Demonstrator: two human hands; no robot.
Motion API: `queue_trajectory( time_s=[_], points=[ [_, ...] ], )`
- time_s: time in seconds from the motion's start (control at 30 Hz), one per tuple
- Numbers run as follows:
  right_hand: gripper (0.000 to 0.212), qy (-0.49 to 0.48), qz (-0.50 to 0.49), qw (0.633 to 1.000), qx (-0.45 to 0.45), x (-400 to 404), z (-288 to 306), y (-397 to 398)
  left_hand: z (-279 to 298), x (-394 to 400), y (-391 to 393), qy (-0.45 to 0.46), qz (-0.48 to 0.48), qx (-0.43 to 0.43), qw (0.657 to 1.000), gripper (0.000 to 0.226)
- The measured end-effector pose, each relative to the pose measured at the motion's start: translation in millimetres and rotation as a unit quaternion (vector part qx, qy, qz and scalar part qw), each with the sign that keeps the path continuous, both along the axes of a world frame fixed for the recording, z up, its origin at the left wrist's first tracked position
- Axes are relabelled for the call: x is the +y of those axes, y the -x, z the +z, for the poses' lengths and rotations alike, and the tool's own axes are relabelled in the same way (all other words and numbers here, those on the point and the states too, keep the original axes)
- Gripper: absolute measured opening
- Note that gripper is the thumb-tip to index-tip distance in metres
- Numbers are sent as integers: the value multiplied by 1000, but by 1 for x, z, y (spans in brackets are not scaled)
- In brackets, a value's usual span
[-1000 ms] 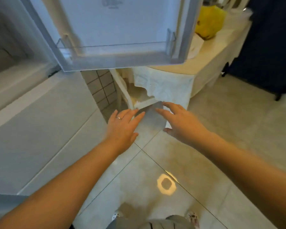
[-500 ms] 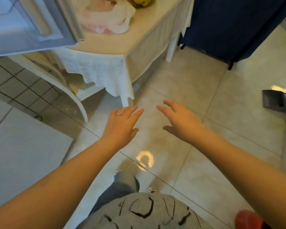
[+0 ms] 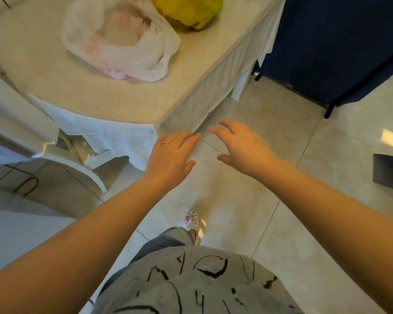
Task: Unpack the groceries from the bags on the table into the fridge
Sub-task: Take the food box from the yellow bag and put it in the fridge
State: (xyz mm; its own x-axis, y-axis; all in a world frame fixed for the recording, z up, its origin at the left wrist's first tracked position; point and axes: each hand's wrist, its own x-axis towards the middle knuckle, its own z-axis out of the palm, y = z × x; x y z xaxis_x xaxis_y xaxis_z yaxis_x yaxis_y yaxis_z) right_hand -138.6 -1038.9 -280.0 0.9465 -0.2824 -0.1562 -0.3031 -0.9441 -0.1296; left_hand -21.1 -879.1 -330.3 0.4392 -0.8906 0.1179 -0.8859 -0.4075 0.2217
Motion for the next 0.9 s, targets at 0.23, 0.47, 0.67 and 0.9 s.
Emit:
queue_trajectory(
  time_s=[0.23,0.47,0.67,0.9],
  points=[
    [75,20,-8,999,-38,-116,26,-80,27,-118,-104,26,23,-6,999,66],
    [74,14,23,999,-41,-233,22,-161,30,-228,-179,47,44,-39,997,69],
    [73,-3,85,995,-45,-352,22,-240,32,-336,-232,45,105,-32,993,69],
    [72,-13,173,981,-83,-448,45,-340,59,-416,-290,73,201,-52,976,63]
  ],
)
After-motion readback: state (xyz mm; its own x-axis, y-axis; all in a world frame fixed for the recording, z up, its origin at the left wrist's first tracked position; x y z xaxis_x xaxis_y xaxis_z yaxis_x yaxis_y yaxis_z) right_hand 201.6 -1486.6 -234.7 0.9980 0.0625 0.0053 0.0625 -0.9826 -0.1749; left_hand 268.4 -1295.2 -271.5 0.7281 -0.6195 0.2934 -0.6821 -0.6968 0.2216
